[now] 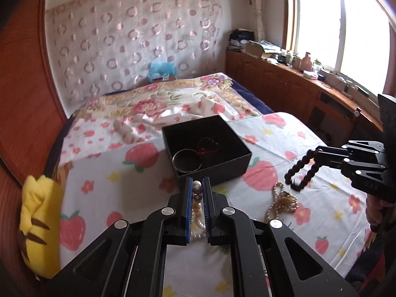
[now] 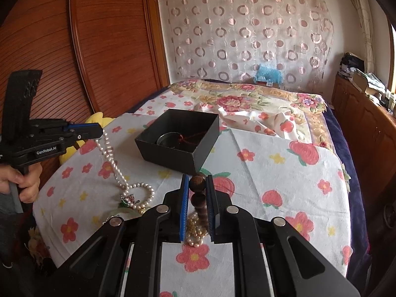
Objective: Organize jewelry
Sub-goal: 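Carry the pearl necklace and bead bracelet over the black box and lower them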
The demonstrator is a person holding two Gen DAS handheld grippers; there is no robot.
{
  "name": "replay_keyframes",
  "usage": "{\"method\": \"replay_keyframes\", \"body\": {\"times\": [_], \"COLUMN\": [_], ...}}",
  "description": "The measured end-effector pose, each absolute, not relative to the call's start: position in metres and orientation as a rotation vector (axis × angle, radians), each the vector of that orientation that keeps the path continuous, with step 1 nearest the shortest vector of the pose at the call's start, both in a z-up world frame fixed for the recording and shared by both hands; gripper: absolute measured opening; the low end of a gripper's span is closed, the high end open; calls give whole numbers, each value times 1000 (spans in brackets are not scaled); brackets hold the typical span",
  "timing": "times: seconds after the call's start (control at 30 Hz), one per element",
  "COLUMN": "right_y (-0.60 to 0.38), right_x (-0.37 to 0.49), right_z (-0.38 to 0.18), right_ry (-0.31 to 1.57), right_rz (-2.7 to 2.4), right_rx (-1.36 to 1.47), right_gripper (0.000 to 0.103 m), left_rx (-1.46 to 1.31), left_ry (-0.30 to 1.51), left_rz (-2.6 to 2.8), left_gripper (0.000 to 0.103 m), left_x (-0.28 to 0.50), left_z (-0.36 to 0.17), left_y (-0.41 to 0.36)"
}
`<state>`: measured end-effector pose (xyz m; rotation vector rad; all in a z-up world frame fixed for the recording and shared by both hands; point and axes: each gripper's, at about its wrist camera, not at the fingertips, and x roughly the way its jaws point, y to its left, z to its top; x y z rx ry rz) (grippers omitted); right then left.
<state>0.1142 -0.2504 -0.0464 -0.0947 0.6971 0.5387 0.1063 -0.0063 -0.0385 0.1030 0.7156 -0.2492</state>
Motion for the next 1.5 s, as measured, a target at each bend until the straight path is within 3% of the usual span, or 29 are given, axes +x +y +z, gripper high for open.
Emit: {"method": "replay_keyframes", "body": {"times": [0.87,1.5], "right_y": [-239,-219], "right_x": [114,146], "right_z": [-60,13], "right_ry": [733,586], "right_rz": [563,611], "right_rx": [-106,-105], "right_gripper": [15,15], "left_rx": [91,82], "left_ry": [500,397], "left_rz": [-297,-304], "left_gripper": [7,7], "left_x": [83,117], "left_z": [45,90], "left_y": [-24,-21]}}
